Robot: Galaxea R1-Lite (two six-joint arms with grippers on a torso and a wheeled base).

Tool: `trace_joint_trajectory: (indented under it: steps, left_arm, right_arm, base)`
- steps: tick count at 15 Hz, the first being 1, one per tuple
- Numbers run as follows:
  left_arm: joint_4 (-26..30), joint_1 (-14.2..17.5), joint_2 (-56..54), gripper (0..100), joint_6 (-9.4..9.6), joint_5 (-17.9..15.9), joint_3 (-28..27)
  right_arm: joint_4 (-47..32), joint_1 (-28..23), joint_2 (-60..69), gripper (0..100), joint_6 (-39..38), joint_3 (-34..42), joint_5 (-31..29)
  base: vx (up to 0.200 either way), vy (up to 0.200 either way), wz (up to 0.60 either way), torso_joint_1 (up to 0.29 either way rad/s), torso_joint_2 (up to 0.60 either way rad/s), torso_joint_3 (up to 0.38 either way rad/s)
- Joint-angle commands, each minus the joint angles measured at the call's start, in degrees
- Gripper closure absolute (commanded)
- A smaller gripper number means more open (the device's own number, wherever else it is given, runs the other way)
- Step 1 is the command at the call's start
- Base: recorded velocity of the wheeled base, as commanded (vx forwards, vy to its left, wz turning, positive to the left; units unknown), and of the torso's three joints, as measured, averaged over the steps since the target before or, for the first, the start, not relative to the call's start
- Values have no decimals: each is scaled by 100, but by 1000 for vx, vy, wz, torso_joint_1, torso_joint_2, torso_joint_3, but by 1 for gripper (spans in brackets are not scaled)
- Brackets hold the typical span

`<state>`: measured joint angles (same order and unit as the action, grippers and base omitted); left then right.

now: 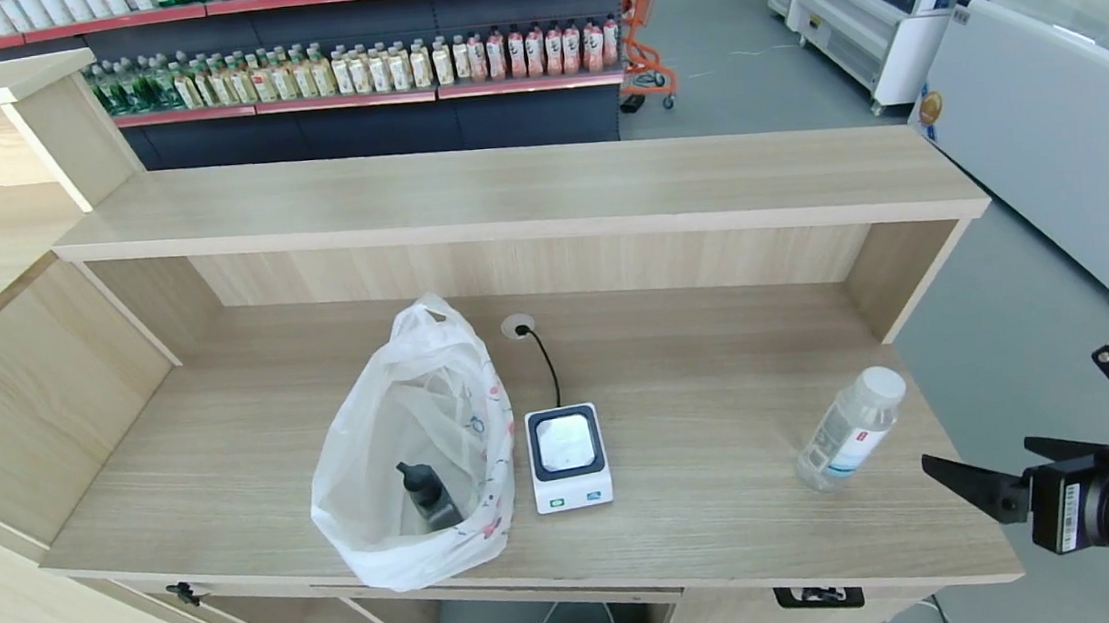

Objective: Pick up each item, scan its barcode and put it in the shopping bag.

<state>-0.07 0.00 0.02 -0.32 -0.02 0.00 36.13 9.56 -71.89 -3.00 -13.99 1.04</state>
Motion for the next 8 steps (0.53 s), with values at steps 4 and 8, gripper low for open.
trace_joint_trajectory:
  steps: [4,8]
  left_arm:
    - [-1,0,6,0,-3,2,0]
    - [-1,0,6,0,5,2,0]
  right_arm:
    - [-10,2,61,0,1,125,2]
    - [-1,20,114,0,1,231,2]
  base:
    - [-50,0,0,-1,1,2]
    - [-150,0,0,13,7,-1]
